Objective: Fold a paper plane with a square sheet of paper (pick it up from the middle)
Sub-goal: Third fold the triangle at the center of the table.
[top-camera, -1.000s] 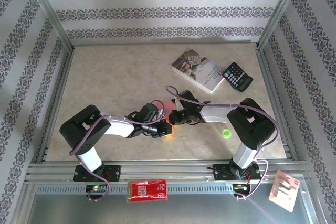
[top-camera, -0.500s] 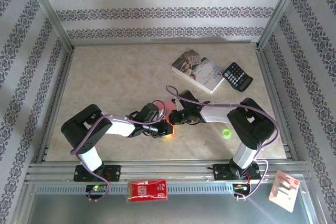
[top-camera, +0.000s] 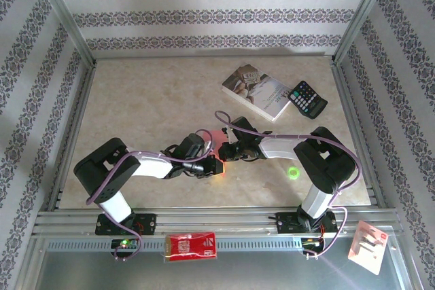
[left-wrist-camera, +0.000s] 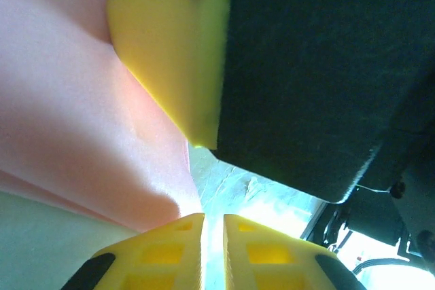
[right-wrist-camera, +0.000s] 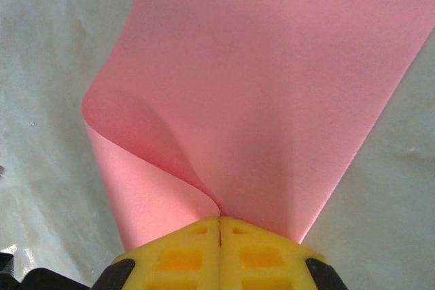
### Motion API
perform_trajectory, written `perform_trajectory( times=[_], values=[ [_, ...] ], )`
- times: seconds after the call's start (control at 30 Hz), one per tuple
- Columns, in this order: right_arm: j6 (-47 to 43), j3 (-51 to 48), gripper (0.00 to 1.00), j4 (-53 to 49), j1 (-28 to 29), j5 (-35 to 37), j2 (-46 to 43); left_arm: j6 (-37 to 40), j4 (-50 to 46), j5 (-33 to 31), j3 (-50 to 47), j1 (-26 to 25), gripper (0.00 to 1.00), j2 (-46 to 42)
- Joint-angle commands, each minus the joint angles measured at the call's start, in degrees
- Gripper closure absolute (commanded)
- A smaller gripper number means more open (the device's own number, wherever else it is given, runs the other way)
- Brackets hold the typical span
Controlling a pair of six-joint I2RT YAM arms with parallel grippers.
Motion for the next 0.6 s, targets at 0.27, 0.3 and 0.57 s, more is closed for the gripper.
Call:
perform_trajectory(
  times=[0.27,0.3,0.57],
  values=[
    [0.1,-1.9,0.99,-4.0,-0.4,3.1,2.8,0.6,0.5,0.5,0.9,-1.4,0.87,4.0],
    [0.1,-1.9,0.99,-4.0,-0.4,3.0,2.9,0.6,0.3,0.3,0.9,-1.5,0.87,3.8],
    [-0.3,-1.8,0.99,-4.1,-0.6,3.0,3.0,1.0,1.7,0.0,-0.7,-0.6,0.85,-1.5]
  ],
)
